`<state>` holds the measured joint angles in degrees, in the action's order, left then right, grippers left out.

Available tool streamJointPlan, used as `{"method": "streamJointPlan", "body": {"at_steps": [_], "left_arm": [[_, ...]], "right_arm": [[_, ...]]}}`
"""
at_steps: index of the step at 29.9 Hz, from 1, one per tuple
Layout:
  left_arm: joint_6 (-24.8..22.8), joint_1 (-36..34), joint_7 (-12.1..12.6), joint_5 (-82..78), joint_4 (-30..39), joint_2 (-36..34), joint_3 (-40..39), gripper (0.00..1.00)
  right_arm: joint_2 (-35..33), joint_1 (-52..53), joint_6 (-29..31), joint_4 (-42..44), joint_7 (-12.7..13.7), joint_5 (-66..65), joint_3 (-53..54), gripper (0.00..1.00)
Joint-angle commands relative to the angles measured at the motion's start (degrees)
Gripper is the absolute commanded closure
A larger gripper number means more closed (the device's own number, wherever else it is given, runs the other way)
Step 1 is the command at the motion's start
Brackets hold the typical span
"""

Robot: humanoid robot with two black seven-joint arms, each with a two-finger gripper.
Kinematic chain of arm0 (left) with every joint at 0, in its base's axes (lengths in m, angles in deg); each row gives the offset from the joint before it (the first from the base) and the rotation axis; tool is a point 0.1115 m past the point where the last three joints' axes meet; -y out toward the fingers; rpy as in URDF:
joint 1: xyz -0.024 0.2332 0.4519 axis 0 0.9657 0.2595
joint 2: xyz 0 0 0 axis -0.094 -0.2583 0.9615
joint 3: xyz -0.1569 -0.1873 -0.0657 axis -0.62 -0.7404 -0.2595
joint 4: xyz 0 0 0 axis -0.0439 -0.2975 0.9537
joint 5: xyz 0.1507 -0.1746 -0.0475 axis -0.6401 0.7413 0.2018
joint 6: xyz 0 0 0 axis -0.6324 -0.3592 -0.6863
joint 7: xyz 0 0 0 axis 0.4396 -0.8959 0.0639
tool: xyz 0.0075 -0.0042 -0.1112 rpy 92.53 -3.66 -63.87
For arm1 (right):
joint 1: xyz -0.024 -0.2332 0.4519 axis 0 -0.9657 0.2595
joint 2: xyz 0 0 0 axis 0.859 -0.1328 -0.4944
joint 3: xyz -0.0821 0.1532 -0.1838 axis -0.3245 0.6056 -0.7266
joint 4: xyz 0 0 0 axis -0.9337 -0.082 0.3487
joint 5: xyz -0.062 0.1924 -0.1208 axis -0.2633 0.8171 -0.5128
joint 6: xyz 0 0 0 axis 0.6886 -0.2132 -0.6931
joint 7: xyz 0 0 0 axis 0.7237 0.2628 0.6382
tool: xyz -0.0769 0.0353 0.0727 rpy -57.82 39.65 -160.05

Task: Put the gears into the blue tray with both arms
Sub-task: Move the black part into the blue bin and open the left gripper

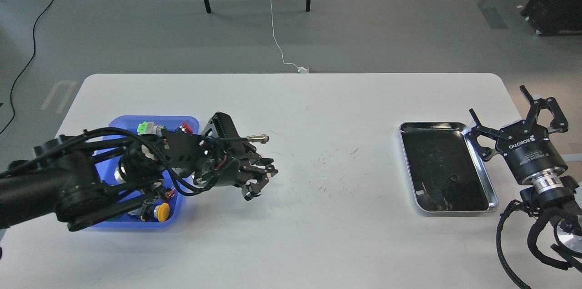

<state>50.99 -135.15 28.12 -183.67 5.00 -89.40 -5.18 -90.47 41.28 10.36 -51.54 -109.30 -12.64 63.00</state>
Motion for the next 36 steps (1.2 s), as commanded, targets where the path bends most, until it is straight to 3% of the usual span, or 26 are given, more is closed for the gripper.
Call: {"method": "streamJointPlan", "body": {"at_steps": [1, 5, 9, 15, 20, 23, 28, 32, 36], "left_arm": [[4.9, 0.4, -3.1, 0.0, -1.1, -10.0, 0.0, 0.89], [6.3, 0.7, -4.7, 0.0, -7.9, -15.3, 0.4, 0.87], [7.6, 4.7, -8.0, 0.0, -17.6, -15.3, 0.3, 0.87], [11.7, 9.0, -8.5, 0.0, -27.3, -11.9, 0.4, 0.84], [11.8, 9.2, -8.5, 0.0, -29.2, -10.3, 0.4, 0.68], [12.1, 9.2, -8.5, 0.0, -29.2, -10.2, 0.3, 0.45], [12.7, 8.2, -9.5, 9.8, -29.1, -10.6, -0.5, 0.28], [12.3, 4.4, -11.9, 22.6, -29.2, -11.3, -0.2, 0.18], [12.3, 1.1, -12.7, 33.8, -29.3, -12.3, -0.6, 0.11]], "right_arm": [[0.0, 0.1, 0.0, -0.2, 0.0, 0.0, 0.1, 0.02], [0.0, 0.7, 0.0, -0.3, 0.0, -0.4, 0.2, 0.02], [-0.1, 0.9, 0.0, -0.5, 0.0, -0.4, 0.1, 0.02], [-1.7, 0.9, 0.0, -0.7, 0.0, -0.4, 0.1, 0.02], [-2.9, 0.6, 0.0, -1.2, 0.0, -0.4, 0.1, 0.02], [-3.7, 0.7, 0.0, -1.5, 0.0, -0.4, 0.0, 0.02], [-7.1, 1.9, 0.0, -1.5, 0.0, -0.6, 0.4, 0.02], [-11.9, 5.2, 0.0, -1.5, 0.0, -0.7, 0.3, 0.02], [-16.3, 10.8, 0.0, -1.1, 0.0, -4.7, -0.4, 0.02]]}}
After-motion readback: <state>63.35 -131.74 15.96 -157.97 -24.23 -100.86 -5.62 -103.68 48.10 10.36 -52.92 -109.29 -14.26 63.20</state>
